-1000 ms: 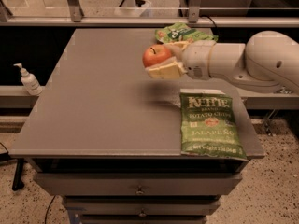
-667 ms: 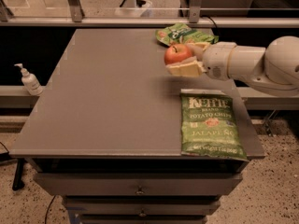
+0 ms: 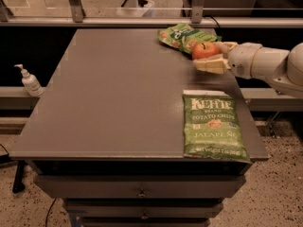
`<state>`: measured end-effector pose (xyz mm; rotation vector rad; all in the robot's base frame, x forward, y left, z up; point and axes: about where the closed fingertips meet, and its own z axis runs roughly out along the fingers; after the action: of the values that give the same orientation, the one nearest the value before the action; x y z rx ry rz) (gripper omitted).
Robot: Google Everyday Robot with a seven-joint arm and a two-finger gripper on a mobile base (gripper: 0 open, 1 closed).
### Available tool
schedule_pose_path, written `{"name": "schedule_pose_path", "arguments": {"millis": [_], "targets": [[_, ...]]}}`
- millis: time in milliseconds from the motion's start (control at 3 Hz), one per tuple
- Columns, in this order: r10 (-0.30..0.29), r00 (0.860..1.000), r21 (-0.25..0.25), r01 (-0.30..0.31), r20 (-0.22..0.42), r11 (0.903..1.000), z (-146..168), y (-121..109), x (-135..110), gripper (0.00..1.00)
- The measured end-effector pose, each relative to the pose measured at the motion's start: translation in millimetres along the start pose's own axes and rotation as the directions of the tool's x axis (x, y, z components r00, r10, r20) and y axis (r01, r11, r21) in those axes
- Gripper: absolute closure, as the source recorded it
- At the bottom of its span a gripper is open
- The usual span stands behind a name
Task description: Move apple near green rice chip bag
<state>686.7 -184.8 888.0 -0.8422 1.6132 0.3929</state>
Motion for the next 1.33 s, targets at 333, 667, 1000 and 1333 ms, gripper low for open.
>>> {"name": "schedule_pose_path", "arguments": {"millis": [333, 667, 1000, 1333], "targets": [[0.012, 1.0, 0.031, -0.011, -0.01, 0.9994, -0.6, -29.4, 10.7, 1.0], [0.033, 0.999, 0.043, -0.032, -0.019, 0.9985, 7.1, -47.6, 22.5, 1.0], [0.055, 0.998, 0.047, -0.054, -0.02, 0.9975, 15.9, -58.3, 30.7, 0.82], [0.066, 0.998, 0.043, -0.066, -0.018, 0.9969, 23.3, -64.3, 37.0, 0.59]]}}
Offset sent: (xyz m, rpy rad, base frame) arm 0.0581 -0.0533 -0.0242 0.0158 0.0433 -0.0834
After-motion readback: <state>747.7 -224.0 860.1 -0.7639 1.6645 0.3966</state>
